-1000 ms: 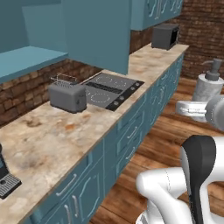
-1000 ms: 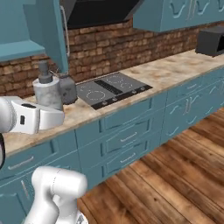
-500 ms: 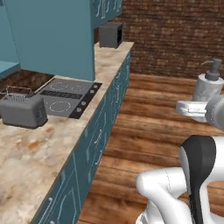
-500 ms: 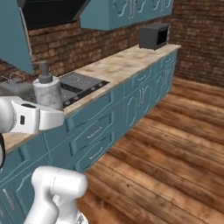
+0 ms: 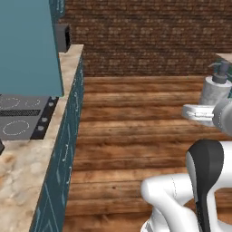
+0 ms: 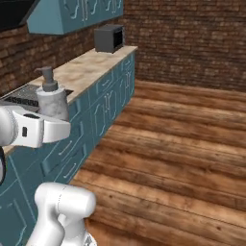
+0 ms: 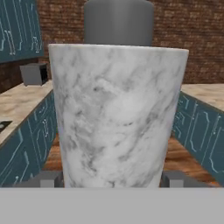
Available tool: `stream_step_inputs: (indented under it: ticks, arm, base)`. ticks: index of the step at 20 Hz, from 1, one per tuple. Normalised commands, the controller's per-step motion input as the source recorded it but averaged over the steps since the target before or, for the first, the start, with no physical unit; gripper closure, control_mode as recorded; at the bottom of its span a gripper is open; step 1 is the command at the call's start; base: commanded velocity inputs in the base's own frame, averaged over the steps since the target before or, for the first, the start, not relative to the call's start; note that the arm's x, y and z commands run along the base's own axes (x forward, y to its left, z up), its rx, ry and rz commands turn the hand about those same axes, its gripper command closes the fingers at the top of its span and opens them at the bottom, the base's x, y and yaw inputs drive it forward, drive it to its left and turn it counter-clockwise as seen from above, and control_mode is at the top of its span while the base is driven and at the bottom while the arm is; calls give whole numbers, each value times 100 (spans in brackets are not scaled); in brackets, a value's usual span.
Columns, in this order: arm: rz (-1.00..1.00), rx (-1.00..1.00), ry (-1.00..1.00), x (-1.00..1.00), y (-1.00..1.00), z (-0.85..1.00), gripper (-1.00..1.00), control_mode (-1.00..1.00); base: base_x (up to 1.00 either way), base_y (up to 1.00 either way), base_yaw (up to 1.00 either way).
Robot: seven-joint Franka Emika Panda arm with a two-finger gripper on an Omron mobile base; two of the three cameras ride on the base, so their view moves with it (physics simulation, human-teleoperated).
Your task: Locate and retrieve the dish brush and soap dispenser from the cabinet. Place them next to the sink.
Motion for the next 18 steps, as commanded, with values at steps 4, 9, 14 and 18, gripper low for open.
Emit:
stream_step_inputs:
  ticks: [4, 9, 14, 18]
  arm:
    - [0, 0, 0, 0, 0, 0, 100, 100]
    - [0, 0, 0, 0, 0, 0, 100, 100]
    - [0, 0, 0, 0, 0, 0, 100, 100]
    - [0, 0, 0, 0, 0, 0, 100, 100]
  base:
    - [0, 0, -50]
    - [0, 0, -50]
    - [0, 0, -50]
    - [0, 0, -50]
